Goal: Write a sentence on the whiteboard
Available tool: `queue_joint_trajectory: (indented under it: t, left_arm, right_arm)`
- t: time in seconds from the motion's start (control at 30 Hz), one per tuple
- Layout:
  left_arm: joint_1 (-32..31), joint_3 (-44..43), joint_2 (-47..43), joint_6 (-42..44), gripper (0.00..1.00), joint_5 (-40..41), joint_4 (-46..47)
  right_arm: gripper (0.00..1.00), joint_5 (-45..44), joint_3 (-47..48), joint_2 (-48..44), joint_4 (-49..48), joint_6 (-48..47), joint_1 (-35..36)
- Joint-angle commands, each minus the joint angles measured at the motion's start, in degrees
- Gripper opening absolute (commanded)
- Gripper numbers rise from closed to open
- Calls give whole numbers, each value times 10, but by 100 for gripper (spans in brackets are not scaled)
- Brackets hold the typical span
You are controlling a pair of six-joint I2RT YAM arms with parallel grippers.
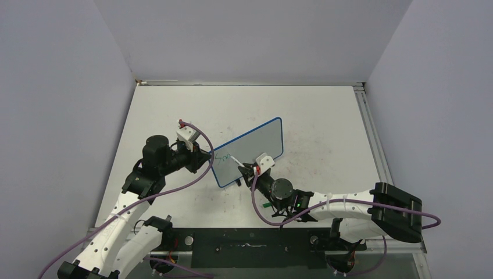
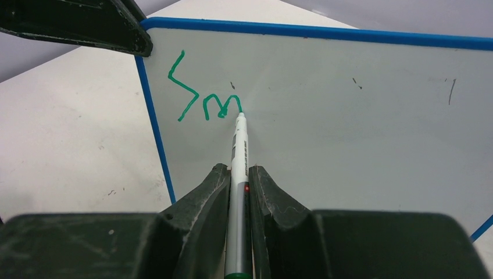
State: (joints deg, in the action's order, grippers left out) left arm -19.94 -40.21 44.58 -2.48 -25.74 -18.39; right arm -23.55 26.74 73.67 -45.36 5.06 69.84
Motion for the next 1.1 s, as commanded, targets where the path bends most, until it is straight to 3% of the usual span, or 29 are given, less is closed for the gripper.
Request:
queue_joint_trajectory:
  t: [0.0, 0.33, 0.77, 1.07]
  left_arm:
    - [-4, -2, -3, -1, 0, -7, -15]
    - [-4, -2, -1, -1, 0, -8, -14]
    - [-4, -3, -1, -1, 0, -5, -15]
    - [-4, -2, -3, -2, 0, -6, -16]
  right_arm:
    - [5, -11, -10, 7, -16, 19, 2]
    - [5, -6, -15, 5, -16, 25, 2]
    - [5, -11, -1, -75, 9, 3, 20]
    - [5, -25, 13, -54, -2, -14, 19]
